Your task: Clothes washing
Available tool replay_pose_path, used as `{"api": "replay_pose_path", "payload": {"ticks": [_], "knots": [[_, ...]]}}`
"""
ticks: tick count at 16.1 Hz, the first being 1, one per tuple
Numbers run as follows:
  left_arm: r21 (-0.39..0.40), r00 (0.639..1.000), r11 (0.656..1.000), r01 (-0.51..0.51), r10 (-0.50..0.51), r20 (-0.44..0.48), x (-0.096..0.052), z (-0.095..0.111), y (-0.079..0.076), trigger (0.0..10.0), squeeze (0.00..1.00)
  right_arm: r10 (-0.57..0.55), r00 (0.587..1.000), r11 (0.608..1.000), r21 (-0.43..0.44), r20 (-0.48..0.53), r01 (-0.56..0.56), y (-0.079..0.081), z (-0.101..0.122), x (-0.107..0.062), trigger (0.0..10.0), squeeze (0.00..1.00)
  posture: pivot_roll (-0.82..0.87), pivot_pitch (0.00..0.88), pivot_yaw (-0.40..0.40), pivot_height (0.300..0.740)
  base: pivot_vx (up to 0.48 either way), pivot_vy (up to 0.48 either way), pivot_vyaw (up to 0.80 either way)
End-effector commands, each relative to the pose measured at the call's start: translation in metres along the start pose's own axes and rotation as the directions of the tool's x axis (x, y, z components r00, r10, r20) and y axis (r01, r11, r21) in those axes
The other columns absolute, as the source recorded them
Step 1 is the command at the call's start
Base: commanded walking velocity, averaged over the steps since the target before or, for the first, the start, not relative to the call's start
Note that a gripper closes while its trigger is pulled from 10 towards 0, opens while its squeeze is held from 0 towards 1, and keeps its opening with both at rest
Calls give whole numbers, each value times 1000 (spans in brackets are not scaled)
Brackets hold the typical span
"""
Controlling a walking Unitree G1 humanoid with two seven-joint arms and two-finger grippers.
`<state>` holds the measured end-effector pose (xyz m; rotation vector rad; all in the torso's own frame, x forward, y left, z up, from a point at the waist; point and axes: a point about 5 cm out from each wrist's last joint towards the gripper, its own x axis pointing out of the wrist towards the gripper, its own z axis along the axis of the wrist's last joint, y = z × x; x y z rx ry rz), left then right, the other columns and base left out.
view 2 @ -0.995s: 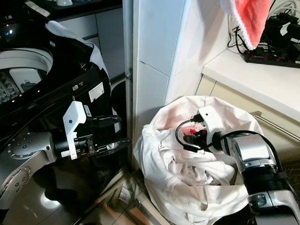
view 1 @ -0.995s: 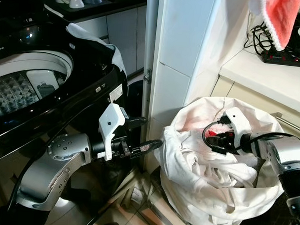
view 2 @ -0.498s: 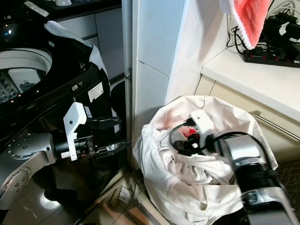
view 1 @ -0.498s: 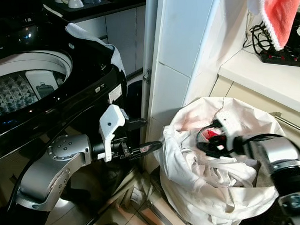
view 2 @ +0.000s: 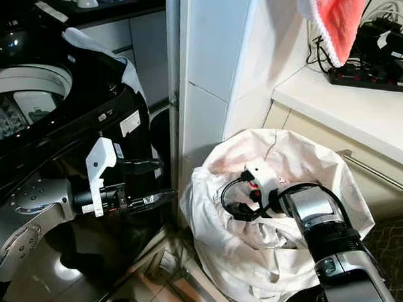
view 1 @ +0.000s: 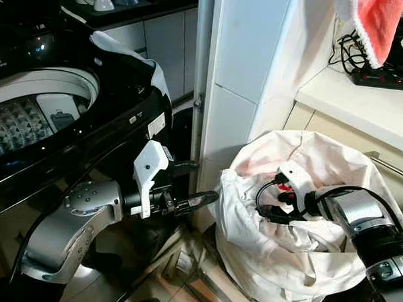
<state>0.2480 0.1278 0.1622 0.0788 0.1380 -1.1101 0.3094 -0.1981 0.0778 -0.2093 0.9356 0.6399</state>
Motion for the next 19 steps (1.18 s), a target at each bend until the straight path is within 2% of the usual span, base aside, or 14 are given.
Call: {"api": "replay_pose_path", "payload": {"ticks": [1,2,3,6,7,8,19], "knots": [[16,999,999,32,-32,-7,2,4,-4,10000,0,-22,1000,1000,-8,-23,21,-1,-3,3,10000,973,22,0,-10,740,0,0,0],[15,999,999,36,-36,-9,2,4,-4,10000,0,-29,999,1000,4,-36,29,-1,-7,6,10000,694,22,0,-10,740,0,0,0],[15,999,999,38,-38,-11,2,4,-4,10000,0,-25,999,1000,15,-44,25,-1,-11,8,10000,0,20,0,-8,740,0,0,0],[15,999,999,43,-43,-13,2,4,-5,10000,0,28,999,999,45,-29,-27,4,-15,11,10000,0,20,0,-8,740,0,0,0],[16,999,999,44,-44,-13,3,4,-5,10000,0,55,998,995,78,5,-55,6,-14,12,1098,0,17,0,-6,740,0,0,0],[17,999,999,46,-46,-13,3,4,-5,10000,0,61,998,993,95,23,-63,5,-14,11,0,0,16,0,-6,740,0,0,0],[18,998,998,55,-55,-21,3,3,-6,10000,0,79,997,988,134,15,-80,3,-24,12,0,0,13,0,-1,740,0,0,0]]}}
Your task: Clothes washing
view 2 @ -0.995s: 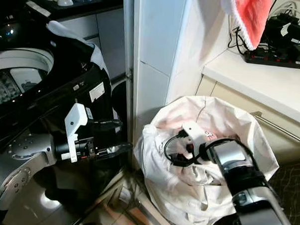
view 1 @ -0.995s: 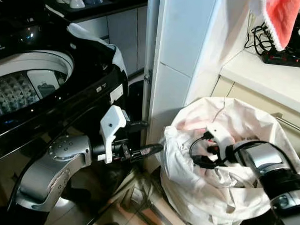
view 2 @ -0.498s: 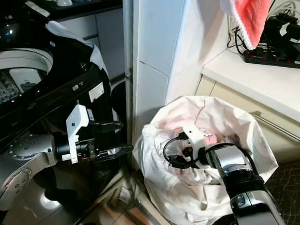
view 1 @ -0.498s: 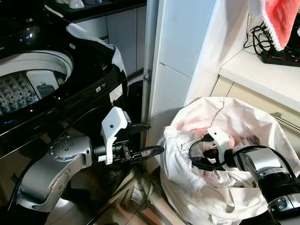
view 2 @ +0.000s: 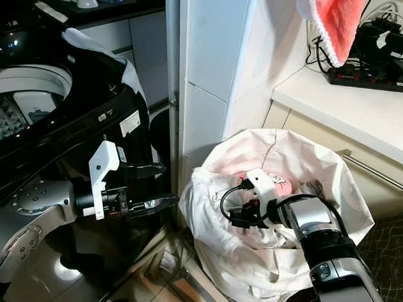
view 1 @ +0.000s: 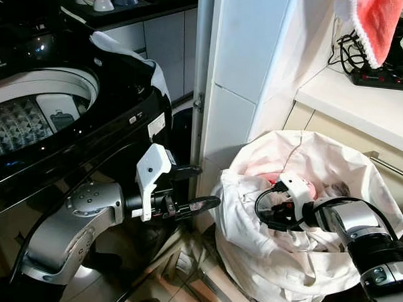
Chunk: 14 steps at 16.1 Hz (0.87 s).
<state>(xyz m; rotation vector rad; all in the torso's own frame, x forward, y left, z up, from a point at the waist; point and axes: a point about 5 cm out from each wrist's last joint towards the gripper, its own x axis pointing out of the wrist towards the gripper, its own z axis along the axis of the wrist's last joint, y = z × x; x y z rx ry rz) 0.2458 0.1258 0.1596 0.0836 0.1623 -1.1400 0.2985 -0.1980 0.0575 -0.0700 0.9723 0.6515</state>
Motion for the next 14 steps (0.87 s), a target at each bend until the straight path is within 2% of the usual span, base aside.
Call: {"api": "replay_pose_path", "payload": {"ticks": [1,10,11,14], "knots": [[25,1000,999,24,-24,0,2,5,-3,10000,0,8,1000,1000,21,2,-8,-2,-5,0,0,0,13,0,-1,740,0,0,0],[28,1000,999,16,-15,-2,1,5,-1,10000,0,10,999,999,43,47,-12,-4,-1,-4,0,0,12,0,-1,740,0,0,0],[29,1000,1000,12,-12,-1,1,5,0,10000,0,18,997,998,55,72,-22,-3,1,-6,0,0,12,0,-1,740,0,0,0],[45,999,998,-37,37,3,-1,5,3,10000,0,78,970,981,158,230,-116,2,11,-18,0,0,19,0,-8,740,0,0,0]]}}
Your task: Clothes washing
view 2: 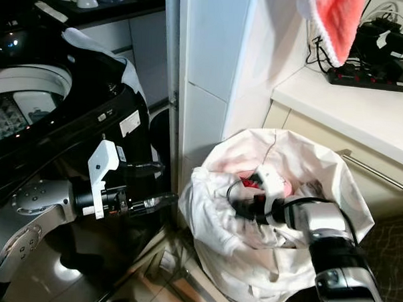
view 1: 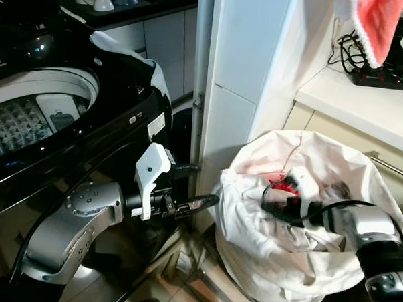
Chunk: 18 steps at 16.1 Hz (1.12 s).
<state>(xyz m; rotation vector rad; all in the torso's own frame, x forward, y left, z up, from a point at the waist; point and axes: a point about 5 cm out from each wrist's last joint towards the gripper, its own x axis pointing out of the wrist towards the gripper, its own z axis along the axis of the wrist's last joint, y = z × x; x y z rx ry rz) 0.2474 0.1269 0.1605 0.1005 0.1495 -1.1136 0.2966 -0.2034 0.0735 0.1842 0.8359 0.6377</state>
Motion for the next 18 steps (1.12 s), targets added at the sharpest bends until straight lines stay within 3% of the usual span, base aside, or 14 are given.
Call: {"api": "replay_pose_path", "payload": {"ticks": [1,3,5,6,7,9,10,12,13,14,16,18], "knots": [[30,1000,999,-15,15,4,0,4,2,10000,0,44,997,999,17,66,-45,5,9,-6,0,0,19,0,-8,740,0,0,0],[51,996,996,-75,72,50,-1,10,9,10000,0,131,972,990,21,193,-137,15,24,-23,0,0,18,0,-3,740,0,0,0],[69,977,982,-174,163,135,-2,24,24,10000,0,289,892,955,-46,347,-292,39,51,-57,0,0,14,0,2,740,0,0,0],[71,972,979,-193,181,149,-2,27,27,10000,0,321,863,944,-65,389,-322,44,60,-66,0,0,10,0,7,740,0,0,0],[46,946,967,-251,235,225,-2,43,36,10000,0,424,744,903,-173,516,-394,64,97,-97,0,0,1,0,13,740,0,0,0],[10,893,963,-270,247,377,1,79,43,10000,0,492,605,867,-286,625,-409,89,140,-123,0,0,-6,0,10,740,0,0,0],[30,854,962,-272,226,468,2,102,43,10000,0,543,533,834,-344,648,-431,106,158,-131,0,0,-7,0,4,740,0,0,0],[51,804,966,-252,180,567,5,131,43,10000,0,612,449,781,-406,651,-475,130,175,-139,0,0,-7,0,-6,740,0,0,0],[50,777,973,-227,150,611,7,143,41,10000,294,632,428,761,-417,646,-496,140,181,-139,0,0,-7,0,-11,740,0,0,0],[54,755,986,-156,84,650,11,157,35,10000,1000,652,412,740,-414,637,-531,152,189,-134,0,0,-9,0,-13,740,0,0,0],[58,762,995,-87,29,647,15,159,29,10000,1000,655,424,737,-402,626,-544,158,191,-126,0,0,-9,0,-13,740,0,0,0],[33,821,999,30,-44,570,23,140,19,10000,1000,652,438,734,-370,619,-570,162,190,-117,0,0,0,0,-21,740,0,0,0]]}}
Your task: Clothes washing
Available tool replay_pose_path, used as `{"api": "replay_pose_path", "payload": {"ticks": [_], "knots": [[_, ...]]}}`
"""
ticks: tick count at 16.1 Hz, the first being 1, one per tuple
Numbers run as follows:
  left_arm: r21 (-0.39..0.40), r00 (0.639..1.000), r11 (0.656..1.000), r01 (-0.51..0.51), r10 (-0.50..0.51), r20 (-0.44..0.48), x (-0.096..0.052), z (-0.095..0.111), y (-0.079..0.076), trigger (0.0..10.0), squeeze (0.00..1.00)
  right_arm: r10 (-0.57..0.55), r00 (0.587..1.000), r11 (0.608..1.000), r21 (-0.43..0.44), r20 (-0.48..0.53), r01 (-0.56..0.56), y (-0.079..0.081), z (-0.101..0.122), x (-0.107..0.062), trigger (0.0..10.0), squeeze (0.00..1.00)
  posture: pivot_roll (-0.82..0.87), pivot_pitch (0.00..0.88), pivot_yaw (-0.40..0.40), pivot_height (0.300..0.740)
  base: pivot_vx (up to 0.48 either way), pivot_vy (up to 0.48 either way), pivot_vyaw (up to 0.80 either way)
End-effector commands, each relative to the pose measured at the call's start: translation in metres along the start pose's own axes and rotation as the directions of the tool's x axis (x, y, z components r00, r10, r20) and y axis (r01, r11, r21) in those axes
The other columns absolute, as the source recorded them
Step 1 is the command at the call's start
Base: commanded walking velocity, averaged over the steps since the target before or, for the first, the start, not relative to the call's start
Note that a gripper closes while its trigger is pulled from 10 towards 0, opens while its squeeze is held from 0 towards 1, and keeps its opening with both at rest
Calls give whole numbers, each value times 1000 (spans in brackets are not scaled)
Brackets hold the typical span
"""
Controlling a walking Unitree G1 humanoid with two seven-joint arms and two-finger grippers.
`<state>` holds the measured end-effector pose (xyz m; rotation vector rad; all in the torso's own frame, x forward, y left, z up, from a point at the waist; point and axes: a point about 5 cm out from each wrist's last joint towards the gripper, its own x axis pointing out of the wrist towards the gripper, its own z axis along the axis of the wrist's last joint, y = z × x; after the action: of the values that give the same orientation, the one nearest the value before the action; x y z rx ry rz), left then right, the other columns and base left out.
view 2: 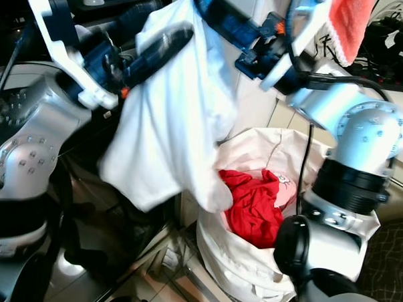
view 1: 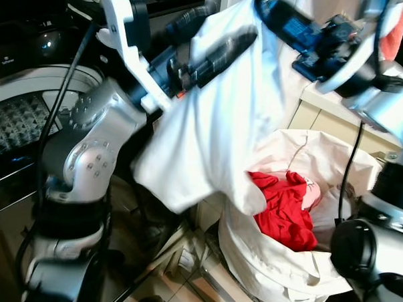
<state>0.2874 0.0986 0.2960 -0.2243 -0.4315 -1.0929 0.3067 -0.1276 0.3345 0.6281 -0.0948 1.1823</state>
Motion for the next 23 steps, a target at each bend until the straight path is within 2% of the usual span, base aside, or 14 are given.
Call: {"api": "replay_pose_path", "payload": {"ticks": [1,2,4,6,7,8,9,13,15,19,23], "knots": [[-44,998,998,49,-51,-48,0,-9,-7,10000,1000,20,1000,1000,14,-2,-20,4,0,3,0,0,5,0,-24,740,0,0,0],[-45,993,998,51,-55,-105,-5,-18,-8,10000,1000,35,999,999,37,10,-36,5,0,4,0,0,9,0,-26,740,0,0,0],[19,987,999,26,-23,-162,-9,-25,-4,10000,1000,44,999,998,41,8,-45,7,-1,3,0,0,12,0,-25,740,0,0,0],[50,987,999,5,3,-163,-7,-26,-1,10000,1000,54,999,997,47,8,-54,9,-2,3,0,0,12,0,-25,740,0,0,0],[33,990,999,16,-11,-143,-5,-25,-2,0,957,54,998,997,51,9,-55,10,-3,3,0,0,10,0,-19,740,0,0,0],[29,991,1000,13,-9,-135,-5,-25,-2,0,620,54,999,997,53,9,-54,10,-3,3,0,0,6,0,-14,740,0,0,0],[13,992,1000,17,-15,-127,-4,-26,-2,0,0,54,999,997,55,10,-54,11,-4,2,0,0,4,0,-12,740,0,0,0],[-8,994,1000,-3,3,-112,-6,-31,-5,0,0,33,999,997,68,-16,-32,10,-16,-1,0,0,3,0,-9,740,0,0,0],[-29,992,999,-39,35,-124,-16,-38,-6,0,0,11,1000,995,101,-25,-8,8,-28,-5,0,0,6,0,-11,740,0,0,0],[-59,984,995,-75,65,-165,-35,-47,-12,0,0,20,1000,990,136,-17,-18,11,-36,-4,0,0,18,0,-23,740,0,0,0],[-50,983,995,-88,79,-166,-39,-48,-13,0,0,20,1000,987,158,-17,-17,11,-40,-3,0,0,27,0,-32,740,0,0,0]]}}
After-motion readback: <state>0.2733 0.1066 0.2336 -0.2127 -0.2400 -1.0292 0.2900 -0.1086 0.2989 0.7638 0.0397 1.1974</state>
